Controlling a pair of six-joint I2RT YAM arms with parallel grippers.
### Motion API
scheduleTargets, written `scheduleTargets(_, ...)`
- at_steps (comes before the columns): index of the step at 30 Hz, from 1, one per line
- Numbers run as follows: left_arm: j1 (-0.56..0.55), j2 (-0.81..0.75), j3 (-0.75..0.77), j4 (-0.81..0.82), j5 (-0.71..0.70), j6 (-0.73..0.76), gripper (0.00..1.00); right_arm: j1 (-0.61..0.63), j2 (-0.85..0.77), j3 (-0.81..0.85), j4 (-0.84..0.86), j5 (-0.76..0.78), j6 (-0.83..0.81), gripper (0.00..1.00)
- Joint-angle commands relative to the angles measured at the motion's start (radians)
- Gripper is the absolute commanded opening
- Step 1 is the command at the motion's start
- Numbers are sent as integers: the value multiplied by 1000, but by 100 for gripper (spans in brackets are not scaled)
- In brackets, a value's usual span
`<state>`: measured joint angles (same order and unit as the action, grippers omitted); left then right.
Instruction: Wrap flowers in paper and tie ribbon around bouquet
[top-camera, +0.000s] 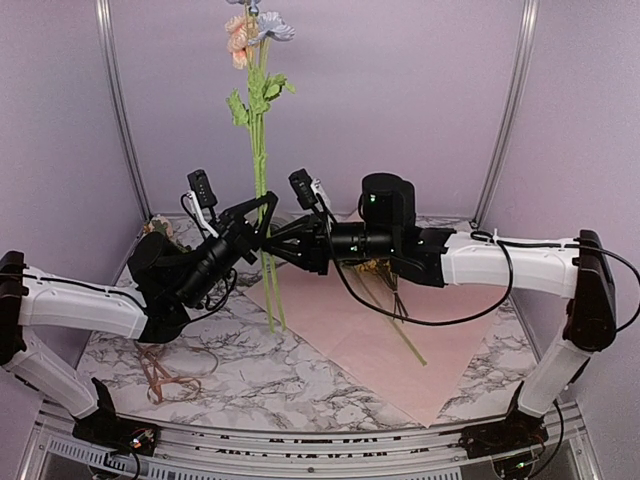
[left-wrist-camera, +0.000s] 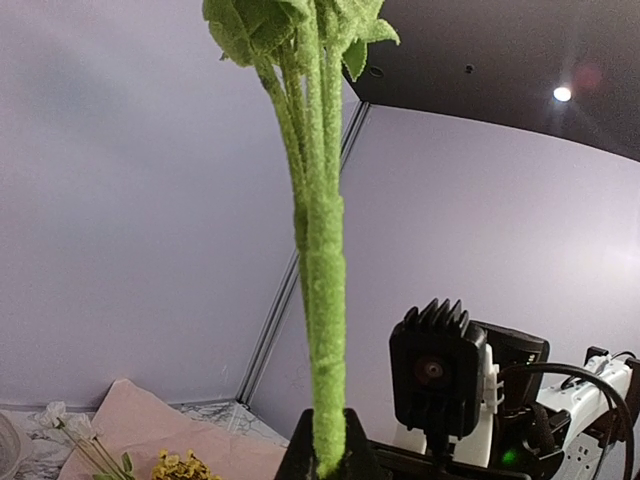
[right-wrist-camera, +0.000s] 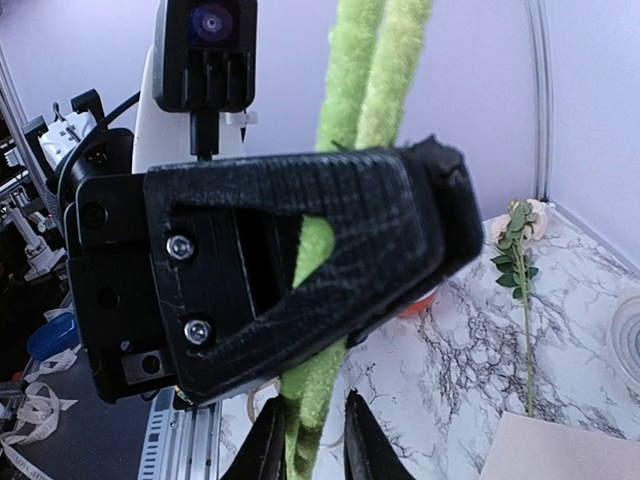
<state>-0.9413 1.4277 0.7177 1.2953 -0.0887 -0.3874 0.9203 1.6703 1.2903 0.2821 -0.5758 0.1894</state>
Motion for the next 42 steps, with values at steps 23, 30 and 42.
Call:
scheduleTargets(23, 56, -102, -260, -201, -341, -210, 0, 11, 403, 232, -153, 176, -31, 0)
scheduleTargets(30, 107, -25, -371, -204, -408, -317, 9, 11, 537, 272, -131, 136, 51, 0)
scheduleTargets(42, 160, 50, -470, -224, -446, -472, 20, 9, 604, 331, -167, 147, 92, 0)
